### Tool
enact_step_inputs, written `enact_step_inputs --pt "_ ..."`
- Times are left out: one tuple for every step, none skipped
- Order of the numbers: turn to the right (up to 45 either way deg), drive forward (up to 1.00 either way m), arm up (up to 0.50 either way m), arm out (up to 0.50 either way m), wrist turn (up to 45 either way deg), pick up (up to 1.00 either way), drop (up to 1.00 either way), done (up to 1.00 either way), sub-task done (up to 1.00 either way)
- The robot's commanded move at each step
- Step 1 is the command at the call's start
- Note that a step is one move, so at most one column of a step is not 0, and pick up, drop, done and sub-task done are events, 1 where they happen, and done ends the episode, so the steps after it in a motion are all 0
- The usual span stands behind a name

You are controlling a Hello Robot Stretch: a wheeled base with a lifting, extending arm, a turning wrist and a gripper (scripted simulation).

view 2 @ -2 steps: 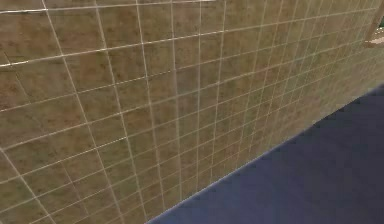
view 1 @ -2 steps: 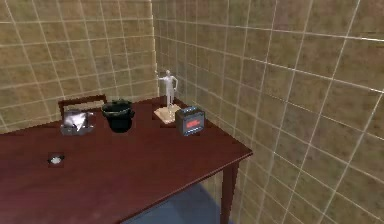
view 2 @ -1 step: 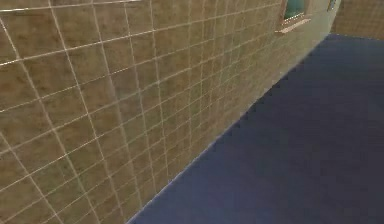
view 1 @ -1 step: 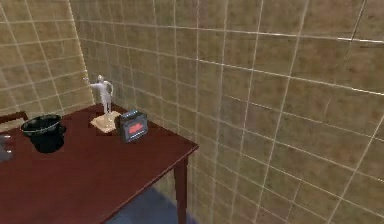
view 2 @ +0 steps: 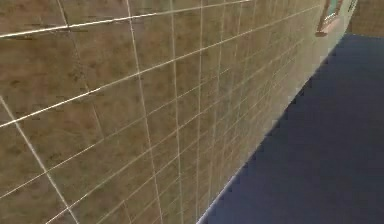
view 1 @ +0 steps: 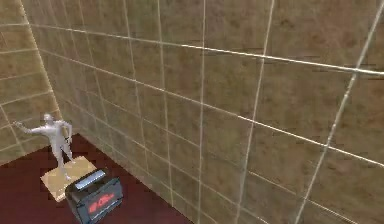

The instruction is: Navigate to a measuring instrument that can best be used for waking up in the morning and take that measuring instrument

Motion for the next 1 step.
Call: enact_step_inputs --pt "-45.0 0.0 0.0 0.0 0.0 0.0 0.0 0.0 0.0"
